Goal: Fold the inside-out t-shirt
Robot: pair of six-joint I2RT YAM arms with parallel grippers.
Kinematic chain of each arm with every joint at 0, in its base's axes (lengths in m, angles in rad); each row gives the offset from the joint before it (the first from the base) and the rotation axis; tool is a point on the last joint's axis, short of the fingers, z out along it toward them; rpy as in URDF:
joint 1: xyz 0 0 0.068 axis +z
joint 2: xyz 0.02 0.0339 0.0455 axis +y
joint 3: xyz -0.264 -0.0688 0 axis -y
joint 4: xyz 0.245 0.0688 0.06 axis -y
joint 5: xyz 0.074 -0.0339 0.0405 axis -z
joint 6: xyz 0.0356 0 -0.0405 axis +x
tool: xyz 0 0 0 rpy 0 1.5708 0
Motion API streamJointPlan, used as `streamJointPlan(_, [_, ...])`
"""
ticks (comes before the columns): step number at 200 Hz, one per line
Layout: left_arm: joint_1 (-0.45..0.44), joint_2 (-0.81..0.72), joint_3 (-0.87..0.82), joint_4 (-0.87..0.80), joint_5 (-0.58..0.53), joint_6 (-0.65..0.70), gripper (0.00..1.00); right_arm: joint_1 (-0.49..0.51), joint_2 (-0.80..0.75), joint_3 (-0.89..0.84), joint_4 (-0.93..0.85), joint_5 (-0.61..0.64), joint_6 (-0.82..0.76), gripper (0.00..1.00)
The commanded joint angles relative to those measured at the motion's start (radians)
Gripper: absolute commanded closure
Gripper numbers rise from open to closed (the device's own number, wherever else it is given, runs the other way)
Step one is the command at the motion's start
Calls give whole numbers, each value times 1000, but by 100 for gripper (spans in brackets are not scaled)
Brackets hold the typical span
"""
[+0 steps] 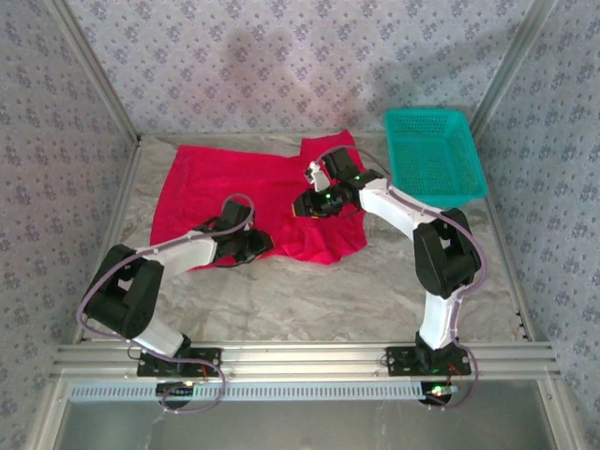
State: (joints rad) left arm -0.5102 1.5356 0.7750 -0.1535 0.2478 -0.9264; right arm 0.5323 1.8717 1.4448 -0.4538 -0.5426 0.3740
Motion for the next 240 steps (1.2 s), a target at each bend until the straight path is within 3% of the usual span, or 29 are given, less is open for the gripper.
streamJointPlan(1, [7, 6, -8, 11, 13, 6, 66, 37, -8, 48, -89, 161, -64, 68])
streamJointPlan(36, [7, -3, -18, 11, 9, 6, 67, 125, 100, 160, -181, 454, -157, 70])
streamJointPlan(72, [10, -19, -34, 8, 2, 6, 67, 203, 239, 296, -246, 684, -247, 61])
streamJointPlan(103, [22, -45, -48, 3, 3, 6, 67, 226, 309, 353, -246, 767, -293, 54])
streamJointPlan(159, [53, -101, -62, -24, 3, 17, 67, 236, 396, 400, -274, 922, -319, 53])
streamJointPlan(181, [58, -112, -62, -36, 3, 19, 67, 230, 416, 424, -281, 947, -323, 57])
streamJointPlan(211, [59, -119, -61, -43, 1, 20, 67, 230, 410, 446, -302, 958, -322, 80])
streamJointPlan(240, [59, -116, -60, -39, 1, 18, 67, 232, 355, 427, -313, 934, -321, 81])
